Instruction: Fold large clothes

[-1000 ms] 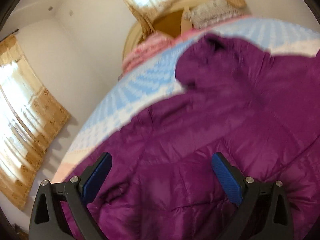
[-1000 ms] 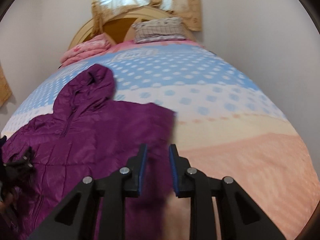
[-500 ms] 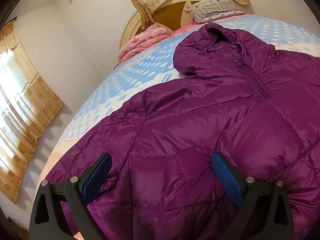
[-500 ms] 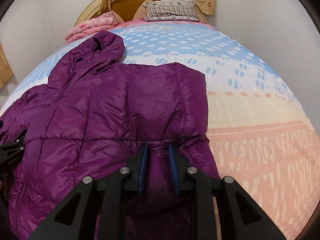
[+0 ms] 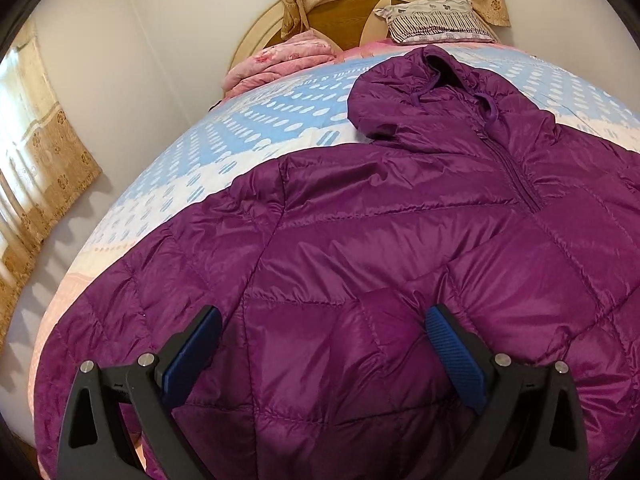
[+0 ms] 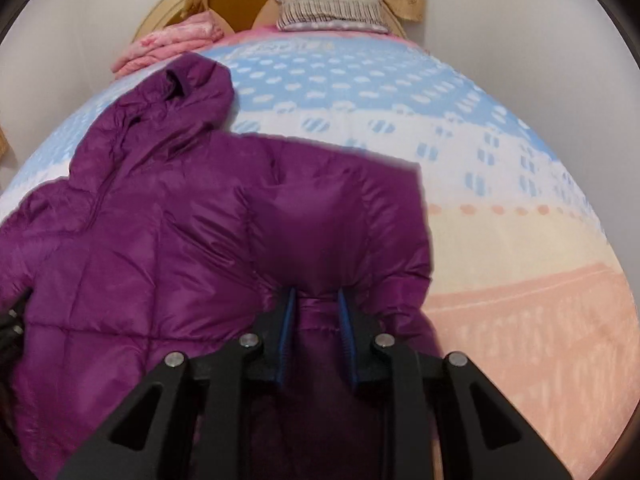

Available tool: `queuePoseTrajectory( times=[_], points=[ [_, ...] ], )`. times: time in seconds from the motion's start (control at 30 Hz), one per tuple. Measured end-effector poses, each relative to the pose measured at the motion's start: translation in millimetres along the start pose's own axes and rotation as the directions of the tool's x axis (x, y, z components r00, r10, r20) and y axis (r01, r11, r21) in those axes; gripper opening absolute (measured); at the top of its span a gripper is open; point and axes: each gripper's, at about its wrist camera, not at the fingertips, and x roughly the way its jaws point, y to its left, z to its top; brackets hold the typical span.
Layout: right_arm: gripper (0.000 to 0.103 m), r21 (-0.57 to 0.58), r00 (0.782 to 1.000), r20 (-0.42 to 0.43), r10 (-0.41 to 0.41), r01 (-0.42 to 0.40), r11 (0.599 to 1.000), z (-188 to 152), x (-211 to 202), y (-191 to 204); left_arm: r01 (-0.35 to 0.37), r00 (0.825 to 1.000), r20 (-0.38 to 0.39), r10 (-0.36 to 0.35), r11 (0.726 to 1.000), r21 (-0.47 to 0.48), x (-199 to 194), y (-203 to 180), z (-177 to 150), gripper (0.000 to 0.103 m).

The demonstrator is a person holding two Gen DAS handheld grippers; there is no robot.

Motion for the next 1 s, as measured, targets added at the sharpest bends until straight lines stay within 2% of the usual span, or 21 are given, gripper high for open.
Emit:
queuePoseTrajectory(
  times=[0.13,0.23,0.3,0.37,0.47,0.57,1.0],
  points=[
    [0.025,-0.012,1.000,-0.018,-0.010,0.010,1.000,6.0,-12.9,0.1,0.014,1.000,-0.006,-0.014,1.000,-0.010,2.1,2.1,1.0,0.102],
    [0.028,0.013,0.998,0.049,0.039,-0.039,0.999,8.6,-46.5,6.3,0.031,0.999,-0.011,-0.031,0.999,-0.022,3.4,5.1,0.6,0.102],
    [0.046,-0.011,0.995,0.078,0.064,-0.063,0.998,4.6,-60.2,21.2,0.036,0.999,-0.012,-0.036,0.999,-0.026,4.1,5.7,0.9,0.102],
    [0.053,-0.053,0.994,0.075,0.082,-0.078,0.996,-3.1,-62.2,41.1,0.037,0.999,-0.012,-0.037,0.999,-0.026,4.3,5.7,0.9,0.102],
    [0.053,-0.106,0.996,0.053,0.075,-0.069,0.992,-15.6,-48.5,63.8,0.041,0.999,-0.013,-0.041,0.999,-0.029,4.3,6.4,0.8,0.102],
    [0.053,-0.095,0.998,0.004,0.066,-0.066,0.993,-26.9,-25.8,68.7,0.057,0.998,-0.018,-0.058,0.997,-0.042,4.6,8.7,0.4,0.102],
    [0.055,-0.108,0.999,0.019,0.029,-0.027,0.994,-30.1,-20.1,73.9,0.052,0.998,-0.019,-0.052,0.998,-0.036,4.3,8.5,0.1,0.102]
  ],
)
